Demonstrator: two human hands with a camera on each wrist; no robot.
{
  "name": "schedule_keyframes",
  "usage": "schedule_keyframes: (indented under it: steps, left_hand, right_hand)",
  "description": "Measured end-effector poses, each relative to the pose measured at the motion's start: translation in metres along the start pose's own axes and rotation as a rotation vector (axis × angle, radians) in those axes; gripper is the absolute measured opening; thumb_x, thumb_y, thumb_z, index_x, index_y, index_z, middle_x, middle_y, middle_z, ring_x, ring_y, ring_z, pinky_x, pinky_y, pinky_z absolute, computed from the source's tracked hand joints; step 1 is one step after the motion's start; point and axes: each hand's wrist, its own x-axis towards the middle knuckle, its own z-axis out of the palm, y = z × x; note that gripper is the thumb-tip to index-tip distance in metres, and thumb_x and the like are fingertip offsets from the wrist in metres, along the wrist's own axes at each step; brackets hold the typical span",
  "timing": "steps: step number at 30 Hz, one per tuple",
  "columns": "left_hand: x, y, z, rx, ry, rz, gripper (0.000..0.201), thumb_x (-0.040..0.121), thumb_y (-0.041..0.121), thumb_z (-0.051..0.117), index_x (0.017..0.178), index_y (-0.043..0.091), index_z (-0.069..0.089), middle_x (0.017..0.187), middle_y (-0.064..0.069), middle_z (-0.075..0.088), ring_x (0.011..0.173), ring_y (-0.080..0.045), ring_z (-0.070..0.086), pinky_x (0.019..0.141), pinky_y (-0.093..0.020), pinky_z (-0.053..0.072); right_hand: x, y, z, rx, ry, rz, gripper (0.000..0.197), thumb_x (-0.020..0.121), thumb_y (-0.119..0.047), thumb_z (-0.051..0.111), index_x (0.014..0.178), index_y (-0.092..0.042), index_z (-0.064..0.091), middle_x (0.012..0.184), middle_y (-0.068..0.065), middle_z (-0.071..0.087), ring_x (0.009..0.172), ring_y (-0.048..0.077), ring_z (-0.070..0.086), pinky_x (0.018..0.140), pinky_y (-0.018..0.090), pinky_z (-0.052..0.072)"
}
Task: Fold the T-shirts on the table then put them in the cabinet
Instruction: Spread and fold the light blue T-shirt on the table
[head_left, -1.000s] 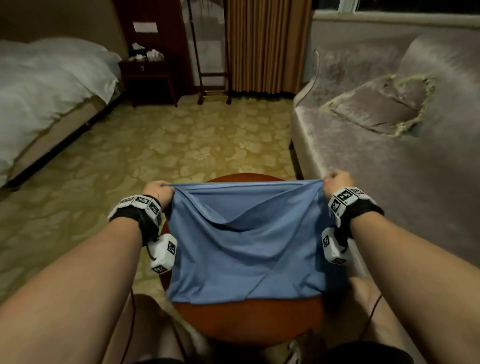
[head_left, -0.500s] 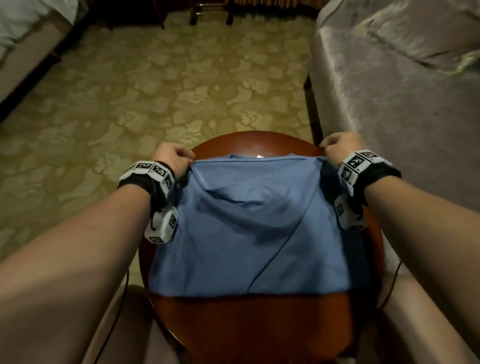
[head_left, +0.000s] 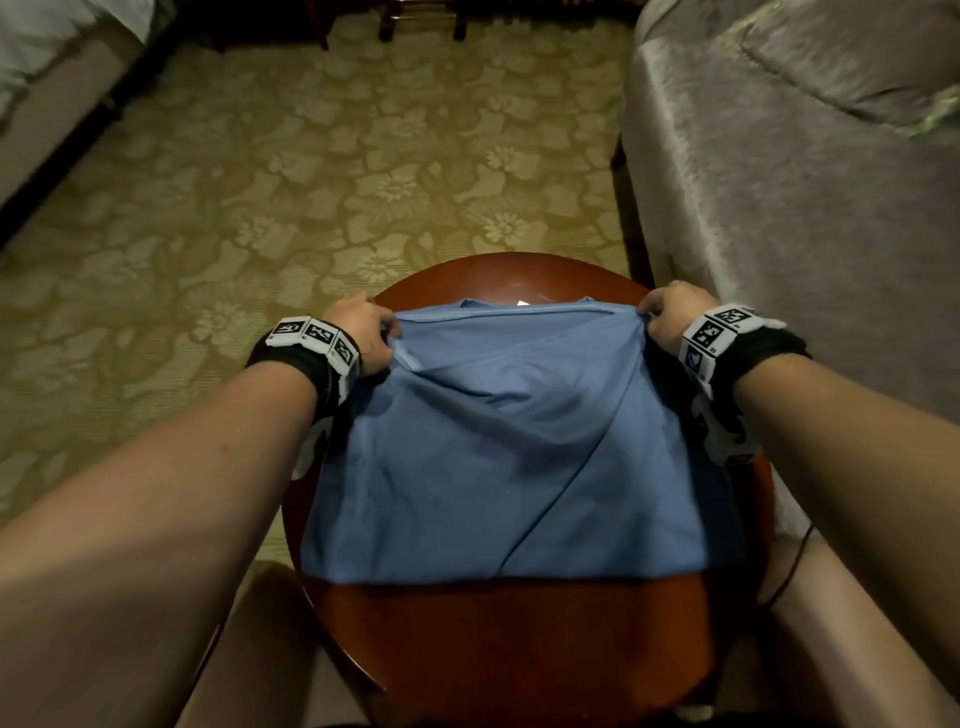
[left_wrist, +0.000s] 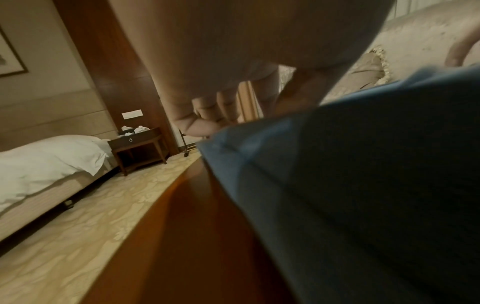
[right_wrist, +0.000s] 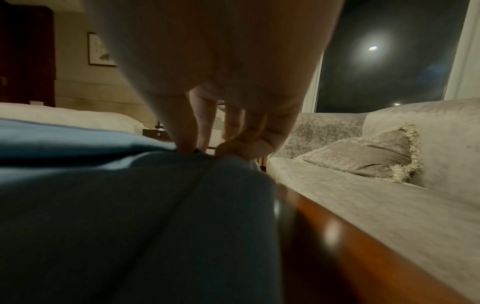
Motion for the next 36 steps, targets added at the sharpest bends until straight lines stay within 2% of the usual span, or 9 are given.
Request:
schedule_keyframes:
  steps: [8,11,14,19,23,28,30,33,36]
  left_hand:
    - [0.000,-0.009,-0.007,0.077,0.015,0.002,0.023,0.092,0.025,0.055,0.109,0.018,0.069,0.120,-0.011,0.059,0.113,-0.032,0.052,0.093,-0.033,0.042]
    - [-0.002,-0.010,-0.008,-0.072,0.075,-0.058,0.023,0.093,0.025,0.054,0.096,0.010,0.070,0.105,-0.015,0.067,0.099,-0.033,0.059,0.078,-0.031,0.043]
    - [-0.001,-0.008,-0.012,-0.305,0.079,-0.208,0.023,0.093,0.029,0.055,0.078,0.014,0.064,0.078,-0.011,0.065,0.075,-0.027,0.058,0.064,-0.027,0.041]
    - [0.007,-0.014,-0.014,-0.583,0.110,-0.319,0.024,0.089,0.031,0.064,0.070,0.017,0.064,0.074,-0.006,0.063,0.073,-0.023,0.058,0.064,-0.025,0.041]
    - [0.010,-0.019,-0.009,-0.519,0.064,-0.359,0.038,0.086,0.034,0.068,0.060,0.015,0.049,0.060,-0.004,0.050,0.060,-0.020,0.047,0.052,-0.026,0.034]
    - [0.010,-0.022,-0.004,-0.366,-0.016,-0.363,0.034,0.088,0.037,0.065,0.076,0.006,0.059,0.072,-0.010,0.057,0.073,-0.025,0.053,0.063,-0.030,0.039]
    - [0.009,-0.020,-0.005,-0.362,0.019,-0.330,0.032,0.092,0.036,0.059,0.086,0.005,0.062,0.084,-0.013,0.061,0.080,-0.027,0.055,0.068,-0.031,0.041]
    - [0.008,-0.020,-0.006,-0.403,0.106,-0.274,0.028,0.096,0.033,0.053,0.078,0.012,0.055,0.085,-0.011,0.059,0.081,-0.026,0.055,0.071,-0.030,0.040]
    - [0.006,-0.020,-0.011,-0.428,0.202,-0.251,0.028,0.095,0.033,0.052,0.075,0.013,0.052,0.074,-0.007,0.055,0.076,-0.025,0.052,0.067,-0.029,0.037]
  right_hand:
    - [0.000,0.006,0.007,-0.044,0.055,0.018,0.027,0.086,-0.014,0.060,0.113,-0.016,0.064,0.123,0.016,0.050,0.110,0.037,0.055,0.095,0.037,0.046]
    - [-0.002,0.007,0.008,-0.057,0.051,0.036,0.028,0.088,-0.017,0.059,0.116,-0.018,0.063,0.126,0.017,0.047,0.113,0.039,0.052,0.096,0.039,0.044]
    - [-0.004,0.008,0.008,-0.032,0.073,0.057,0.024,0.088,-0.016,0.059,0.111,-0.018,0.063,0.131,0.014,0.041,0.117,0.037,0.049,0.098,0.037,0.042]
    - [-0.005,0.004,0.005,0.111,0.083,-0.043,0.032,0.089,-0.012,0.059,0.121,-0.012,0.062,0.128,0.013,0.057,0.117,0.031,0.055,0.102,0.035,0.043]
    - [-0.002,0.001,0.007,0.056,0.037,-0.040,0.033,0.093,-0.021,0.056,0.125,-0.012,0.061,0.129,0.015,0.046,0.116,0.034,0.052,0.103,0.034,0.039]
    - [0.000,0.004,0.004,0.047,0.063,-0.009,0.005,0.087,-0.015,0.060,0.091,-0.014,0.065,0.112,0.011,0.051,0.101,0.029,0.056,0.090,0.033,0.043]
    - [-0.001,0.005,0.002,0.107,0.114,-0.001,0.006,0.086,-0.013,0.059,0.081,-0.014,0.064,0.097,0.006,0.058,0.093,0.027,0.059,0.082,0.030,0.045]
    - [-0.005,0.007,0.001,0.221,0.189,0.068,0.009,0.083,-0.014,0.058,0.076,-0.015,0.063,0.081,0.004,0.062,0.081,0.025,0.059,0.069,0.026,0.041]
    - [-0.004,0.007,-0.002,0.332,0.275,0.140,0.017,0.084,-0.016,0.056,0.068,-0.017,0.054,0.074,0.002,0.059,0.078,0.027,0.058,0.069,0.027,0.042]
